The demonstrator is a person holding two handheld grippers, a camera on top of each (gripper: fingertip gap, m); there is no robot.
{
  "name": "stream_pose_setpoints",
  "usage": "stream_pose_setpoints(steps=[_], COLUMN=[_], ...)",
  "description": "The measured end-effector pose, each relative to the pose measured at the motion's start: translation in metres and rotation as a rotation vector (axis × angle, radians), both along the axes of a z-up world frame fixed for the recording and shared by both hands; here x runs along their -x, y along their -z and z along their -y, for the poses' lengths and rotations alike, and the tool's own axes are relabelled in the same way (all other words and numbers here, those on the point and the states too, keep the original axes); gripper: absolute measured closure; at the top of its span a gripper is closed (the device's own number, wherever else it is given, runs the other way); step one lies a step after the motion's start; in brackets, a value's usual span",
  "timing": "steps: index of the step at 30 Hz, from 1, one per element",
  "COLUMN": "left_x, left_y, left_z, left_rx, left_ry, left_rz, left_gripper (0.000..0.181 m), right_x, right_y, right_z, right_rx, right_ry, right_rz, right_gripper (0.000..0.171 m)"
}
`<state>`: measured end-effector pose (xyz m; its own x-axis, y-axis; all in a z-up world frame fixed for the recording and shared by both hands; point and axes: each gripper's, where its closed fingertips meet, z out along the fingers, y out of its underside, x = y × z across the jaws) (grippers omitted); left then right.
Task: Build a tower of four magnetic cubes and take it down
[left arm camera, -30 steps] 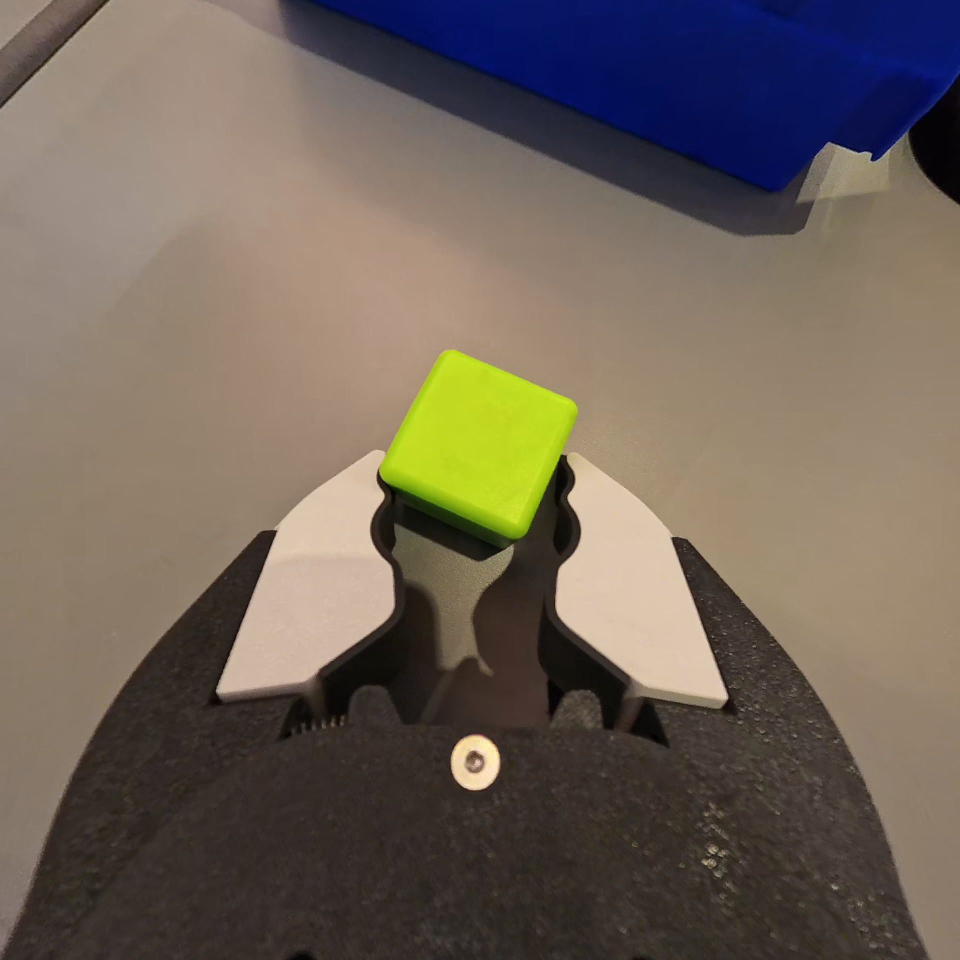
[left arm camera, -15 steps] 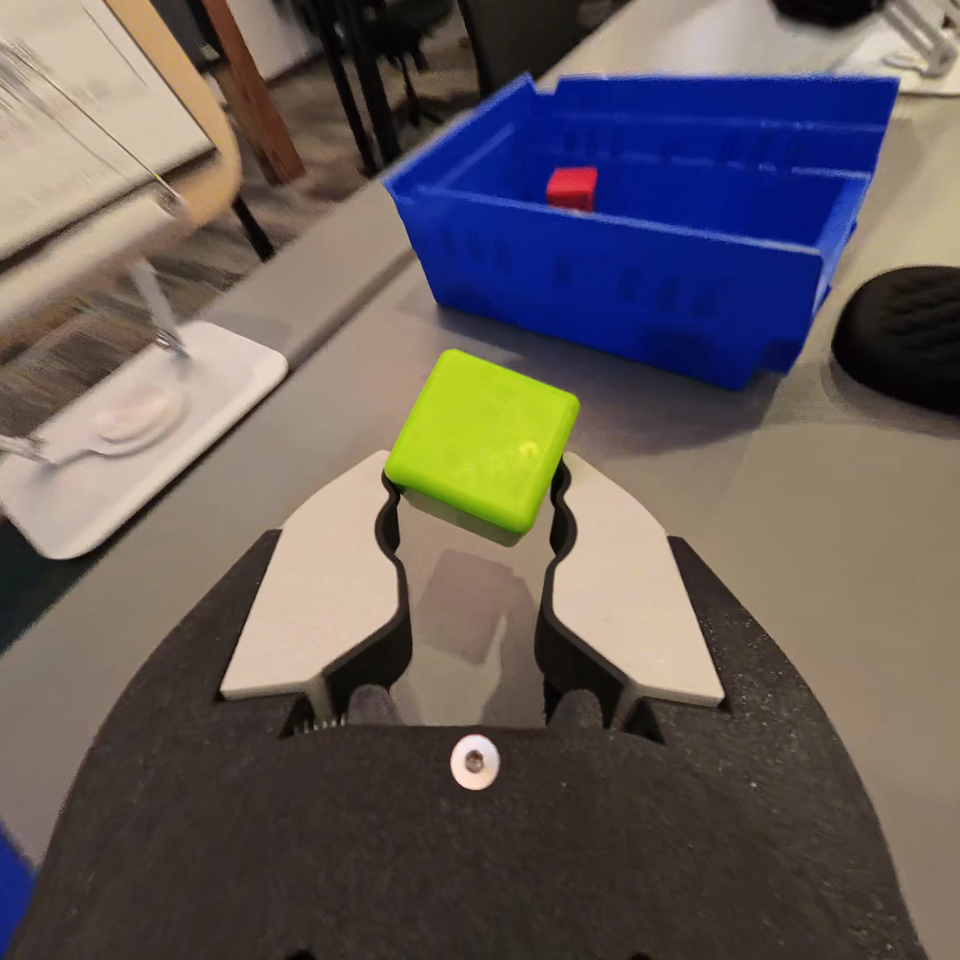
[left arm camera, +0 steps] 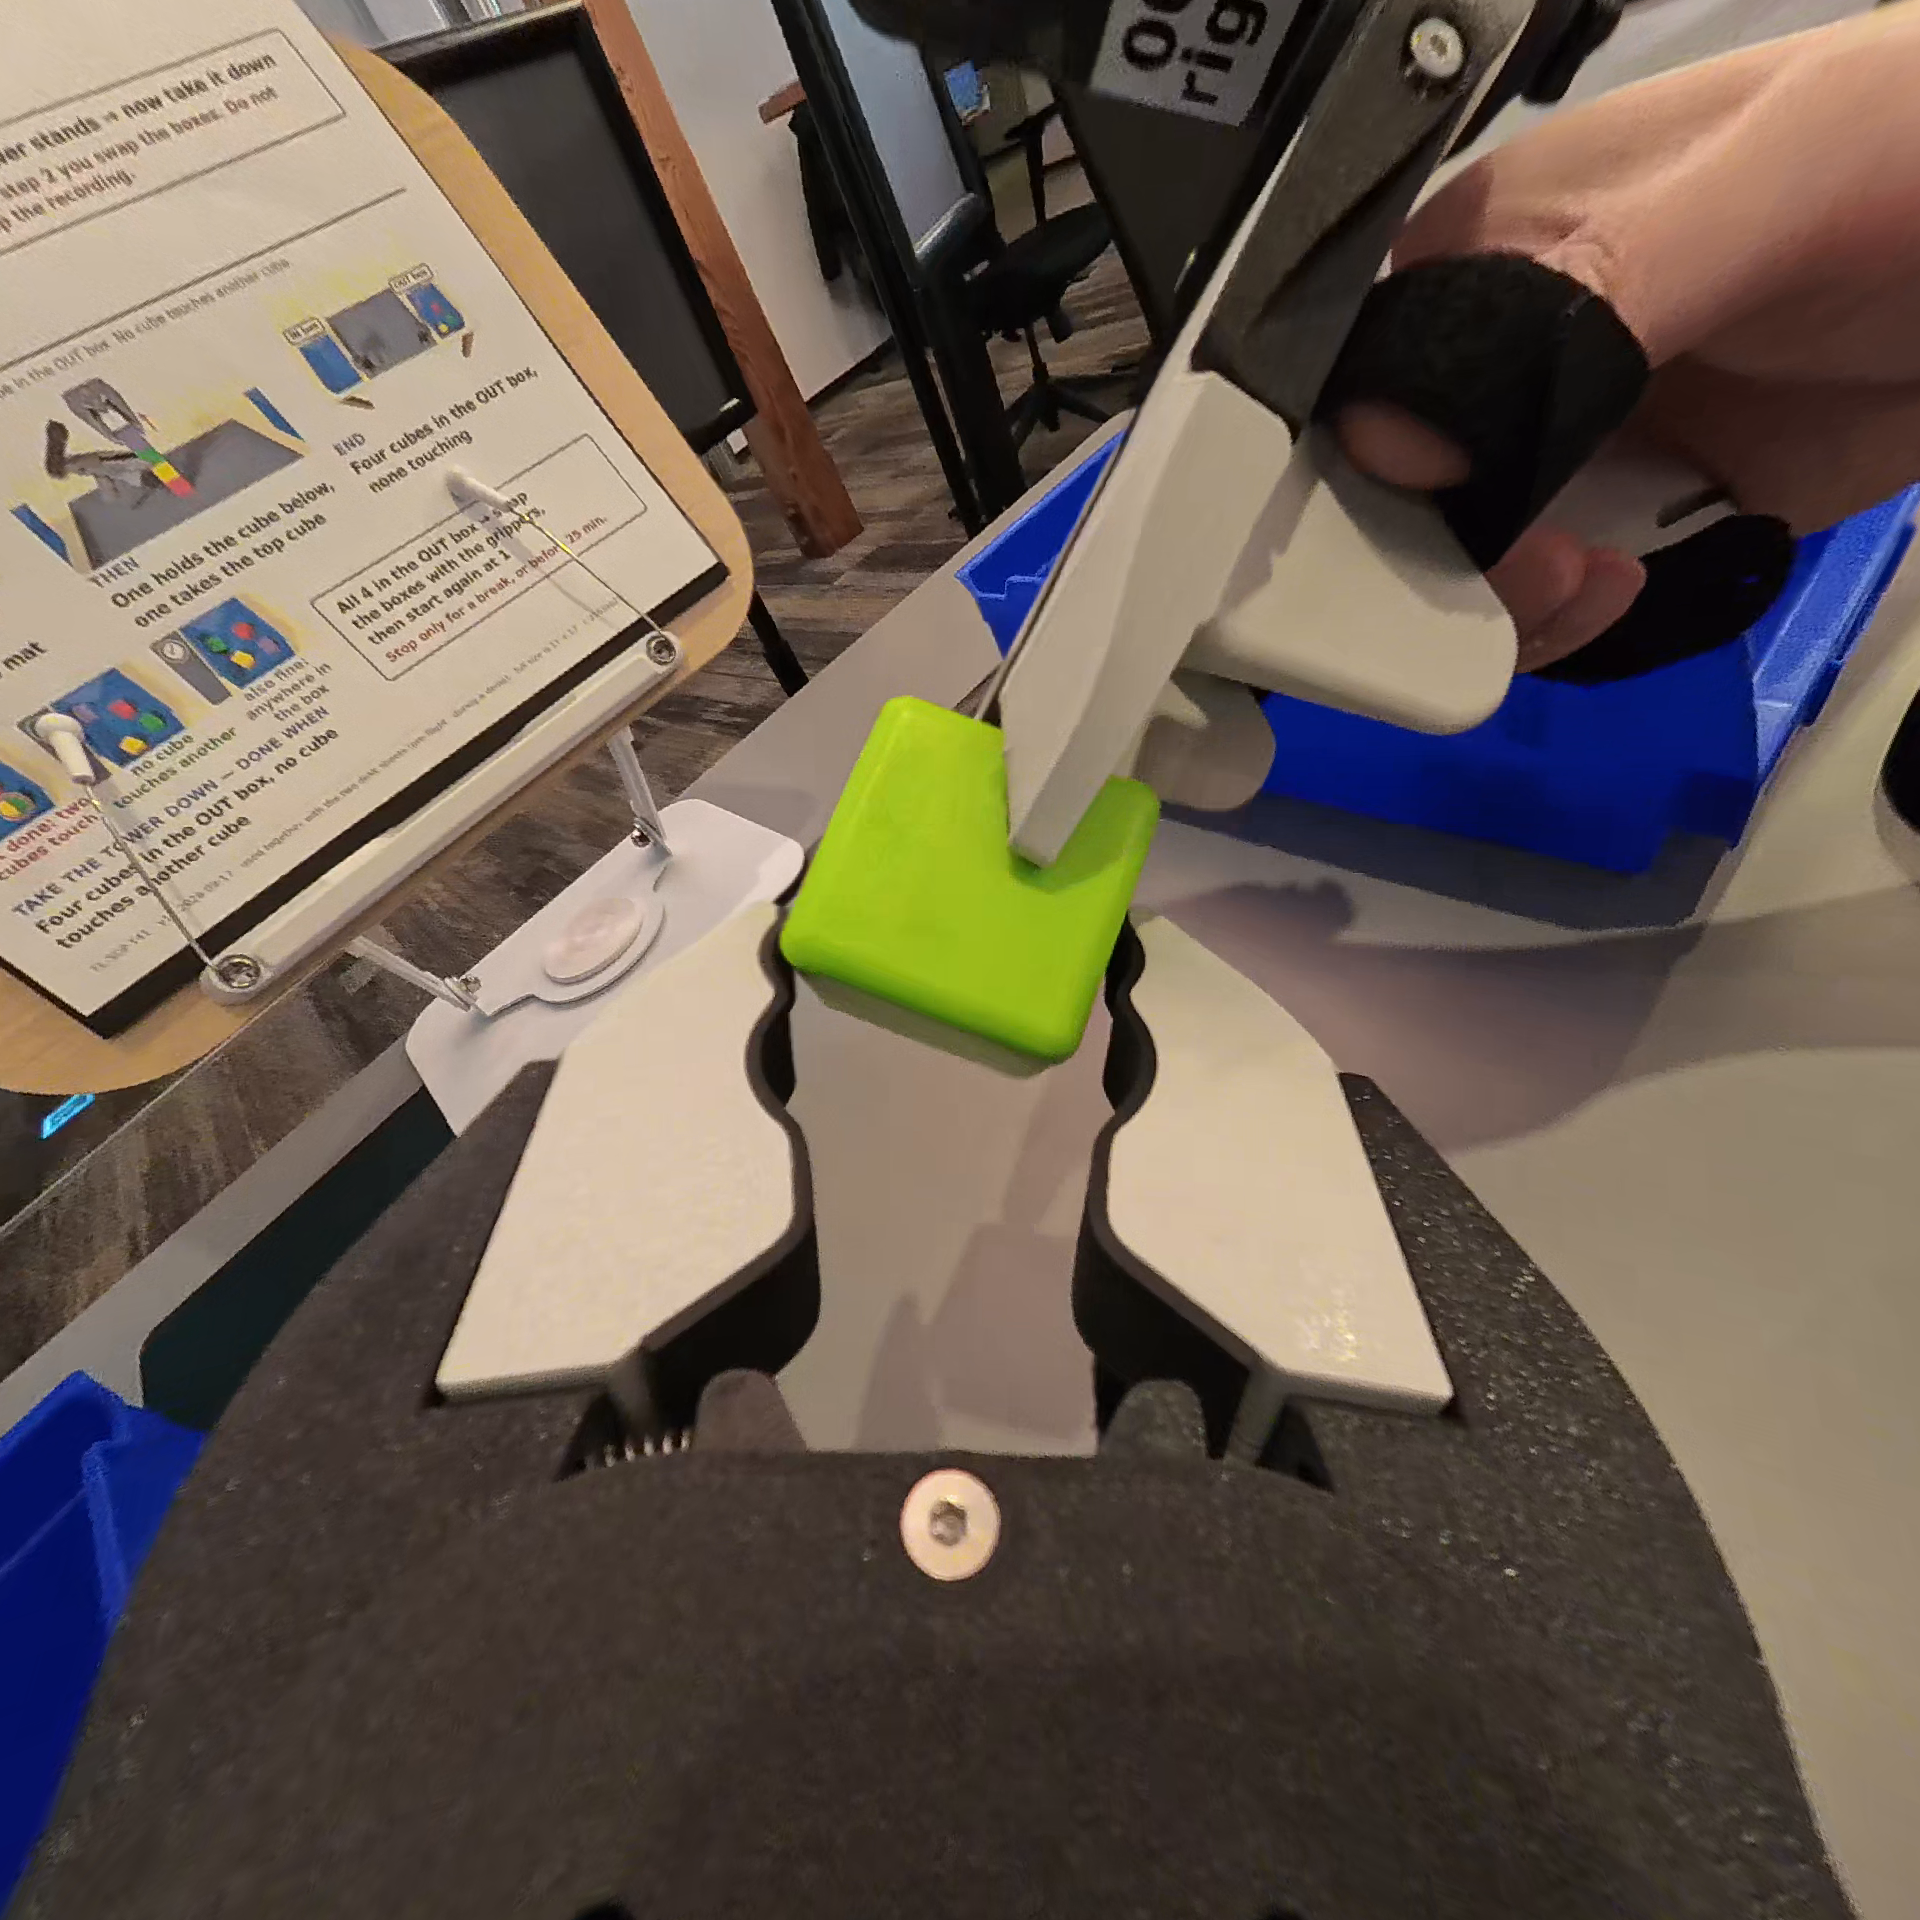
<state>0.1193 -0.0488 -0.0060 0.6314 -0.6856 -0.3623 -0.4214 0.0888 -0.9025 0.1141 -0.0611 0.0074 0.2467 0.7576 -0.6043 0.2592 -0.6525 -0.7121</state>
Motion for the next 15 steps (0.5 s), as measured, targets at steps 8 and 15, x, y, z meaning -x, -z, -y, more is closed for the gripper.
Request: stream_pose_setpoints(steps=[8, 15], left_x=[-0.014, -0.005], left_y=[0.009, -0.001], left_z=[0.017, 0.014], left_rx=[0.111, 0.111], left_ry=[0.077, 0.067], left_rz=[-0.079, -0.060], left_gripper=[0.115, 0.120], right_x=[-0.203, -0.335], right_y=[0.030, 0.122], right_z=[-0.021, 0.000], right_rx=[-0.156, 0.258], right_ry=[0.338, 0.344], right_rz=[0.815, 1.309], right_gripper=[0.125, 0.124])
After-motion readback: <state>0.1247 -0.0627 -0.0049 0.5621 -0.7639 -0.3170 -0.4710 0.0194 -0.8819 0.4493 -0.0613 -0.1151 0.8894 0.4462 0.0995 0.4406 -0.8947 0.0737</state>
